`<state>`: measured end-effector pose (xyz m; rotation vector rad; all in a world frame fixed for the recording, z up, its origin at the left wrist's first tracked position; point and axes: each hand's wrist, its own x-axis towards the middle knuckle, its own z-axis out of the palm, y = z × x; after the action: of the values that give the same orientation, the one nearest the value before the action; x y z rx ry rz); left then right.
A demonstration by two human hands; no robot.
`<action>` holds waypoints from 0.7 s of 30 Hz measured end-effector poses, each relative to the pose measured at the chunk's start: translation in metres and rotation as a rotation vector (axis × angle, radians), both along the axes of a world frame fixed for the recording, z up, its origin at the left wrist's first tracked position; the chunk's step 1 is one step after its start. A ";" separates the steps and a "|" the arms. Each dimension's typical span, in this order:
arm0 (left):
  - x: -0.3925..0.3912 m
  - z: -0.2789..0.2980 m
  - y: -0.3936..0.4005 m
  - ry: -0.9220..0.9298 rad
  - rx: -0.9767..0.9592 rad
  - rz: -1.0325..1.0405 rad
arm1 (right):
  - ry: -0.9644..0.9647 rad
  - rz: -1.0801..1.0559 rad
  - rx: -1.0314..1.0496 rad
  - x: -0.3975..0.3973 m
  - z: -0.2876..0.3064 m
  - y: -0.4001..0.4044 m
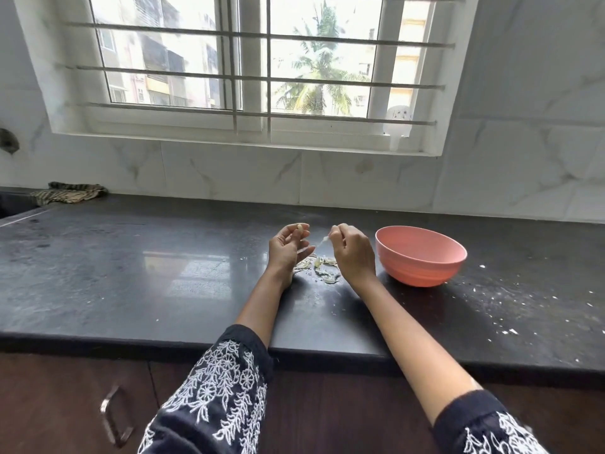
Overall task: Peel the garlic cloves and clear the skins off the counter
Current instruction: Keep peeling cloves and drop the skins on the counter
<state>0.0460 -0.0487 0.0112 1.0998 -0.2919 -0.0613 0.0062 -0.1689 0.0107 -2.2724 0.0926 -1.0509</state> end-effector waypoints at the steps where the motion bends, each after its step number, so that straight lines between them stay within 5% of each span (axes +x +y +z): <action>1: 0.000 0.000 0.000 -0.004 0.005 -0.007 | 0.021 -0.021 -0.015 -0.001 0.001 0.000; 21: 0.008 -0.009 -0.002 -0.275 0.280 0.166 | 0.053 0.127 0.028 -0.001 0.003 0.002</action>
<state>0.0544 -0.0505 0.0020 1.4101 -0.4461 0.2041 0.0056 -0.1666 0.0139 -2.2493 -0.0155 -0.9188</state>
